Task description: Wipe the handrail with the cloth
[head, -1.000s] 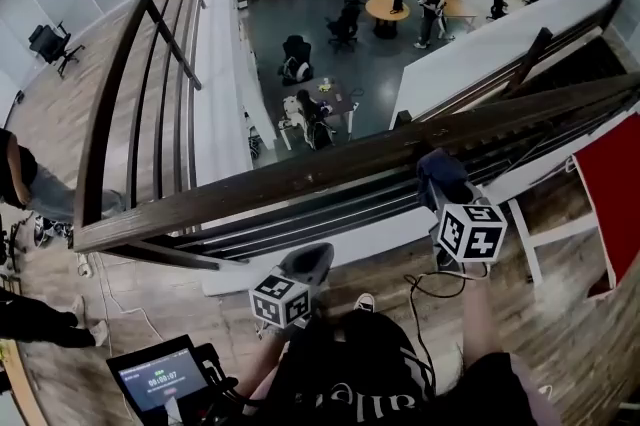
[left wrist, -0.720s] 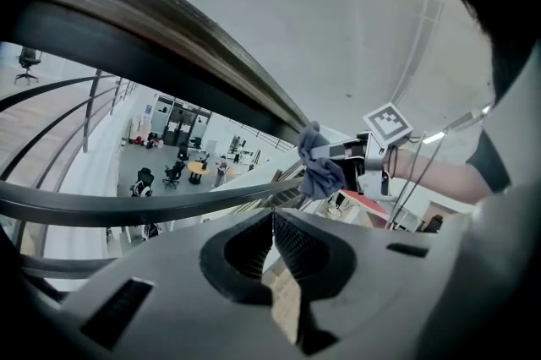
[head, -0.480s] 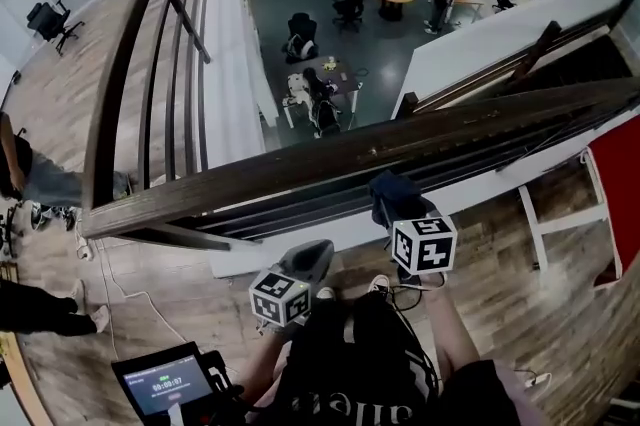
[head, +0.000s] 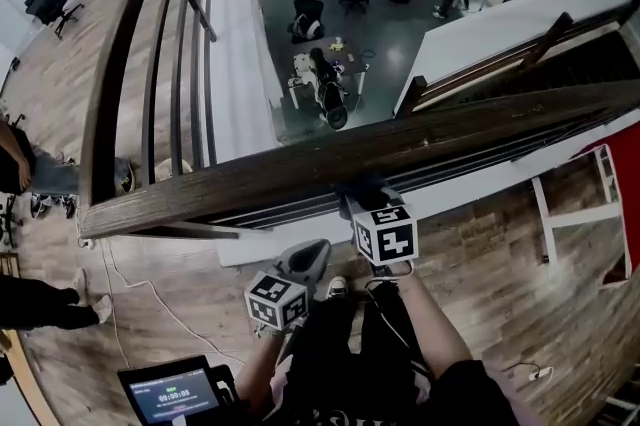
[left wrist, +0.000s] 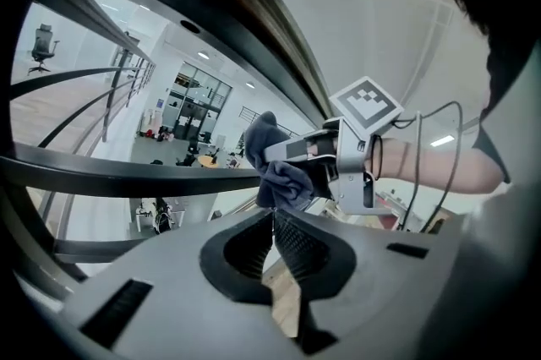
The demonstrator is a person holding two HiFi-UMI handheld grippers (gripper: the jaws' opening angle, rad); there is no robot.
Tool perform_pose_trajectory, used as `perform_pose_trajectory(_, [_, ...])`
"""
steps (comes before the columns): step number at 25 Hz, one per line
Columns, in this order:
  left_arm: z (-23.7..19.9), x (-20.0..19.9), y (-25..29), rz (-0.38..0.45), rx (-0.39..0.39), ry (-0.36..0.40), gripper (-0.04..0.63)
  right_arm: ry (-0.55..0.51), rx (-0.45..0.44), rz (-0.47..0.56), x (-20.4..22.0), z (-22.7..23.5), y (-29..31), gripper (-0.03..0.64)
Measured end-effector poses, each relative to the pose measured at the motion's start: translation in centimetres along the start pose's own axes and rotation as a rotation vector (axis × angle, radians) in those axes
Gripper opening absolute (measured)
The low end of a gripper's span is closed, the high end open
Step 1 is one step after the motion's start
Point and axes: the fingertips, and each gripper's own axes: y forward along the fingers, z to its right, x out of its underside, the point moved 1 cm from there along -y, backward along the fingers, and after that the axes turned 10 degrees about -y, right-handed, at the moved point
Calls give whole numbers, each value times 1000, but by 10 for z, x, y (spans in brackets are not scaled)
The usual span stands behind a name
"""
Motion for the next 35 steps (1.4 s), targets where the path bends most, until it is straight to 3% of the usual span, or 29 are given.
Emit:
perform_pose_trajectory(7, [-20, 8, -17, 13, -40, -54, 0, -75, -13, -85, 4, -16, 41, 109])
perform_pose_trajectory(17, [-9, 11, 1, 12, -37, -93, 0, -70, -29, -80, 0, 9, 44, 109])
perform_pose_trajectory(25, [18, -7, 32, -14, -31, -88, 0, -32, 24, -64, -9, 82, 16, 109])
perform_pose_trajectory(35, [73, 20, 135, -45, -23, -58, 0, 14, 94, -33, 42, 235, -25, 109])
